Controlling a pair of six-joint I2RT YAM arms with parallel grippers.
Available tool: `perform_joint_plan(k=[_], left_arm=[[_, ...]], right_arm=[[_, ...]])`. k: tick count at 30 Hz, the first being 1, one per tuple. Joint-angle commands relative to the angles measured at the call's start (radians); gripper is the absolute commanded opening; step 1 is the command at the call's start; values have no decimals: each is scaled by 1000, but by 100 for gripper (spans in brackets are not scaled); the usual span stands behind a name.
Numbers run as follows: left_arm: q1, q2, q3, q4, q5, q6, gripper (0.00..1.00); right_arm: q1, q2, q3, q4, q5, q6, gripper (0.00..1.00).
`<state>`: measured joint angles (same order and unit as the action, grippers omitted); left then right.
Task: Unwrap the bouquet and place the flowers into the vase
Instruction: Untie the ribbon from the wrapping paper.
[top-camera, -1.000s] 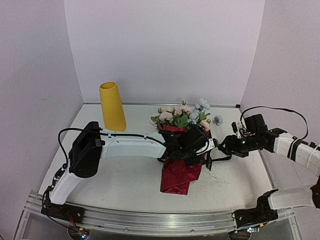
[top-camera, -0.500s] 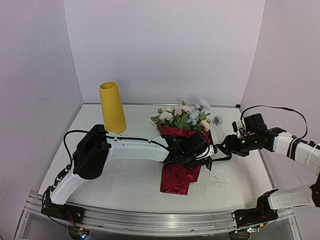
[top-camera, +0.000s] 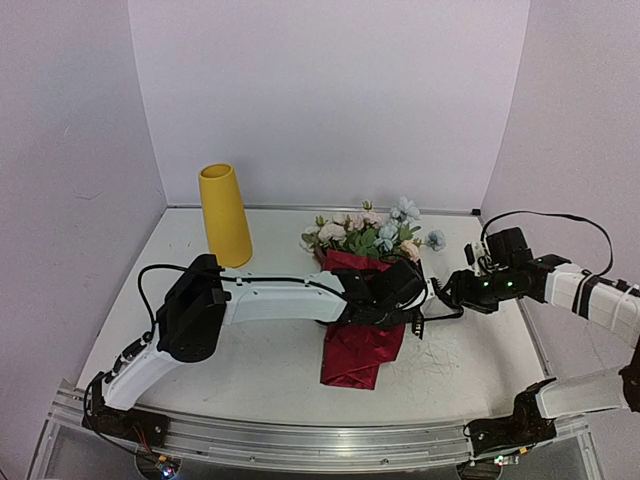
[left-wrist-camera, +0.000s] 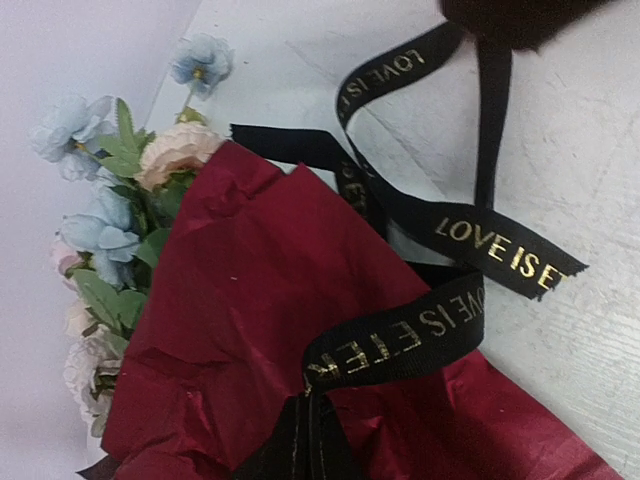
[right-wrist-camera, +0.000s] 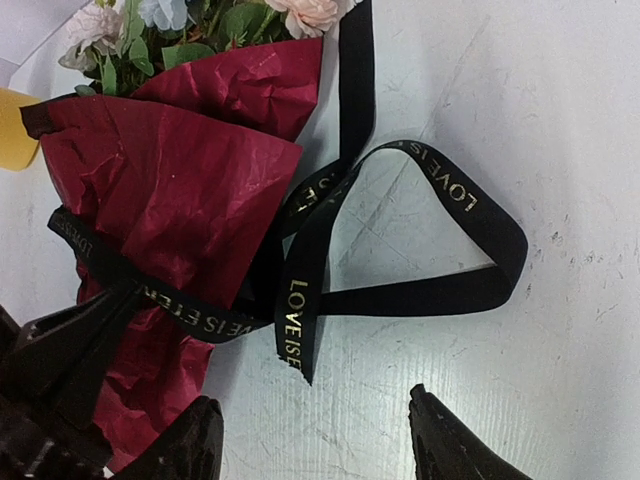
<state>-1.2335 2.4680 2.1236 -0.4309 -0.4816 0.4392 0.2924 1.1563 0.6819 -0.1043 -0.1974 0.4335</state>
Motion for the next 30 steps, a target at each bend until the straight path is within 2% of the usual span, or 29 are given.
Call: perform_joint_plan(k=[1,10,16,22,30], left_arm=[[4,-58,54,12,-115,-50,0],[7,-161,-52,21,-205,-158,0],[35,-236,-124,20,-287,-342,0],[128,-407,-322,19,-306,-597,0],[338,-696,-685,19,-200,-1027,0]], right_arm=[[2,22,42,-25,0,-9,65],[2,27,35,-25,-25,-9,65],[2,5,27,-25,-28,-9,65],[2,1,27,-25,-36,-8,65],[2,20,25,-17,-61,6,65]])
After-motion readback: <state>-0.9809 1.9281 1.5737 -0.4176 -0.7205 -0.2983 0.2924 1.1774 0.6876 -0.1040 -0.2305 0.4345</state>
